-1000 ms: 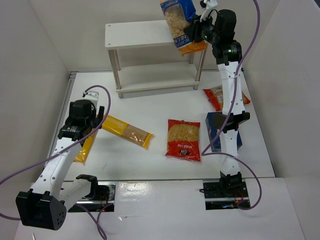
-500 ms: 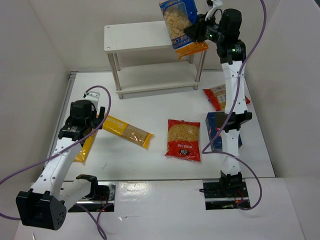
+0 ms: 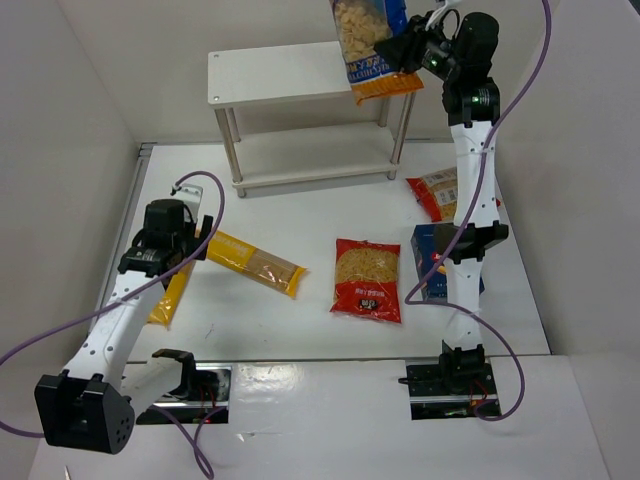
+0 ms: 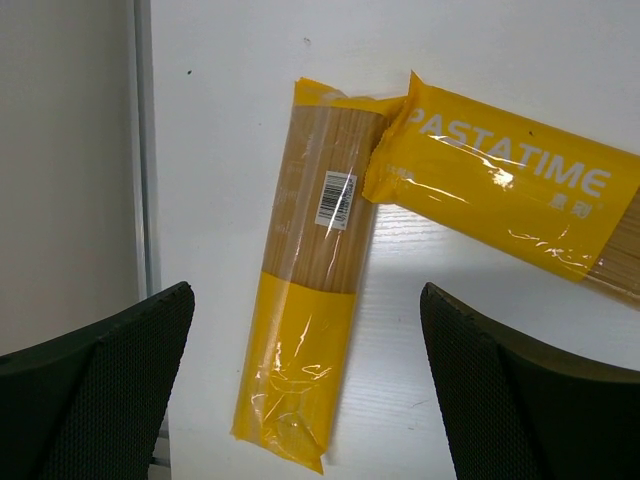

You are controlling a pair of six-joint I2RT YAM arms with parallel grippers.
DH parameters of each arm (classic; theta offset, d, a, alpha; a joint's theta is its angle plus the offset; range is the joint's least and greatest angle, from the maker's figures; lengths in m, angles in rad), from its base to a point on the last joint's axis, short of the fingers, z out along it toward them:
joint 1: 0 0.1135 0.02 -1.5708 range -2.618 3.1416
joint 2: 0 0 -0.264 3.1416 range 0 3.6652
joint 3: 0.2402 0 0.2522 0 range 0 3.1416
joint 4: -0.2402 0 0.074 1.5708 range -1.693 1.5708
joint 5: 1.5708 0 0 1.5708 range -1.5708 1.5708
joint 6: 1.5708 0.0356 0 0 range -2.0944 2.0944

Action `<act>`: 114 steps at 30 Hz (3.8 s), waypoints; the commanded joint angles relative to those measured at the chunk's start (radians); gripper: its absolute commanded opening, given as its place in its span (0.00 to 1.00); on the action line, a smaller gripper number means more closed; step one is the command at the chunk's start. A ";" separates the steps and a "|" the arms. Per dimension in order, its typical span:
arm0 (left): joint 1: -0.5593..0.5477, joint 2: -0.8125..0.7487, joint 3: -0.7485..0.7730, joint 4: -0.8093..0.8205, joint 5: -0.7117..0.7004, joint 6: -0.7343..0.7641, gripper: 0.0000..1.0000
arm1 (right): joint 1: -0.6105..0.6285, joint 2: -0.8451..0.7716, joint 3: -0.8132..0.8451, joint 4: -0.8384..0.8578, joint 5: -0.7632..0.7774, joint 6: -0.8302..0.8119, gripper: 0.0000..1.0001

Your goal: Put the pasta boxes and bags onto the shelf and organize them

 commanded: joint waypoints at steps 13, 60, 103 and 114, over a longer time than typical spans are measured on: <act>0.030 0.007 -0.005 -0.009 0.061 0.035 0.99 | 0.014 0.071 0.031 0.342 0.021 0.039 0.00; 0.058 0.007 -0.005 -0.018 0.116 0.054 0.99 | 0.042 0.215 0.031 0.371 0.294 -0.119 0.86; 0.058 -0.039 -0.005 -0.018 0.143 0.063 0.99 | 0.113 0.051 0.031 0.216 0.556 -0.396 1.00; 0.058 -0.048 -0.005 -0.018 0.143 0.063 0.99 | 0.122 0.022 0.031 0.153 0.624 -0.439 1.00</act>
